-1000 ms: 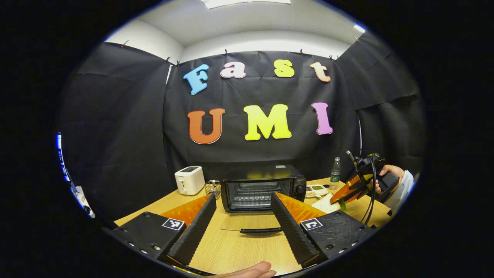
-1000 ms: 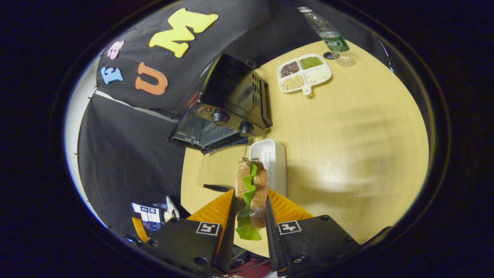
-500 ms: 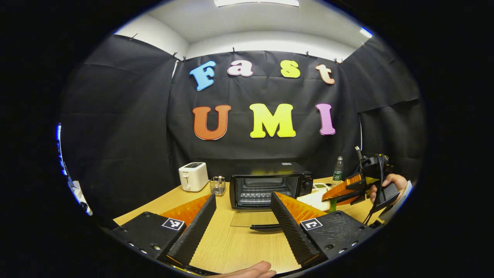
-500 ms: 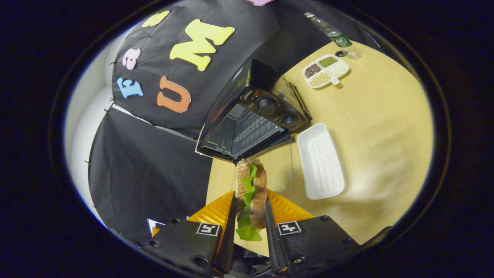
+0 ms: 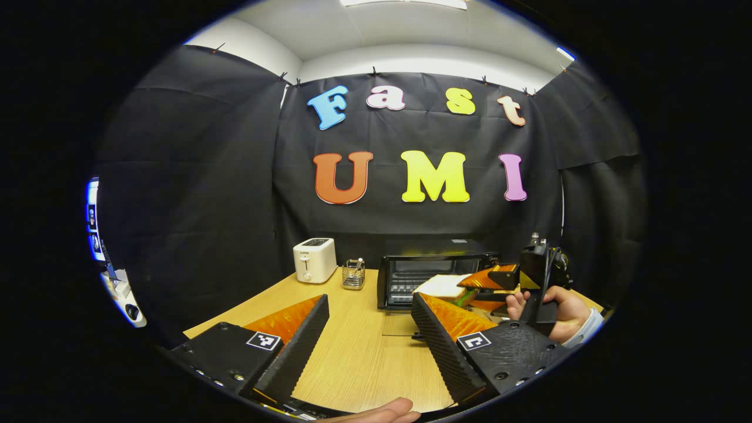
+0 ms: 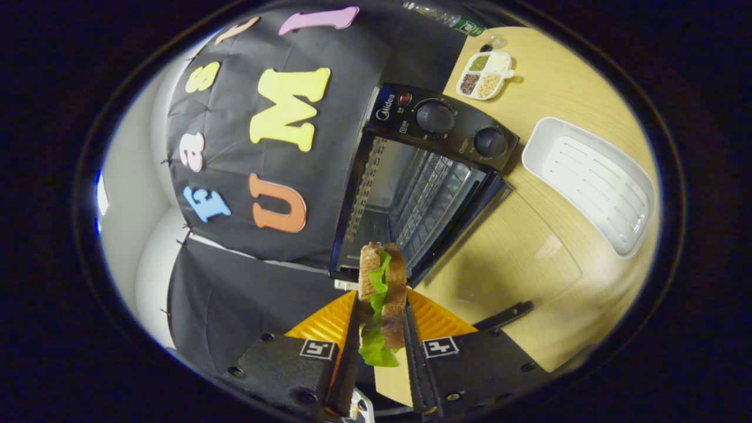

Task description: Open the electric oven with the left hand, put the food in, and close the electric oven.

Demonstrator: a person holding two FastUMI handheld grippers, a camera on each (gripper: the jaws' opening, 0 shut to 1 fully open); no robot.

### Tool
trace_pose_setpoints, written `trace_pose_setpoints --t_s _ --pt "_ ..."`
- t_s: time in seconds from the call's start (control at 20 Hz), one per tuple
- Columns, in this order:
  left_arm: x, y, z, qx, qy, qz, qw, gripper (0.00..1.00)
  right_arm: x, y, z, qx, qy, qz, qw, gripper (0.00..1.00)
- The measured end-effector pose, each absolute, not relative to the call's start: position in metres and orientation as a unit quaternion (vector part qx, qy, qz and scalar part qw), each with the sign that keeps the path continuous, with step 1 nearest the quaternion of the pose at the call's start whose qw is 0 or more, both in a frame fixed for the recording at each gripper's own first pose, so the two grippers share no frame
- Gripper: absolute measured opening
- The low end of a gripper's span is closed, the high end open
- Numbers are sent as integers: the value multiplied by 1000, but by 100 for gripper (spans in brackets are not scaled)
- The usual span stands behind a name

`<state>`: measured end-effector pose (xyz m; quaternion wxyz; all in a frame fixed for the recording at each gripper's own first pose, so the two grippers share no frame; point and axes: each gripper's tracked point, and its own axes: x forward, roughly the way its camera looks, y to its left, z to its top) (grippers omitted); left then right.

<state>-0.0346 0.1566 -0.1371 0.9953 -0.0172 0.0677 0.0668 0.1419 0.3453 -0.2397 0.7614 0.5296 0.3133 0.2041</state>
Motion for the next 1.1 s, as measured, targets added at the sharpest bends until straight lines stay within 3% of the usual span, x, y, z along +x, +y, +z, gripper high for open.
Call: trace_pose_setpoints --t_s 0.15,0.45,1.1 --pt "-41 173 -143 -17 79 78 994 93 174 356 -252 529 278 165 784 38" --pt "-36 190 -165 -21 99 75 992 93 251 362 -278 570 205 82 791 37" --pt "-26 205 -191 -62 118 71 989 94 300 379 -300 523 161 38 836 40"
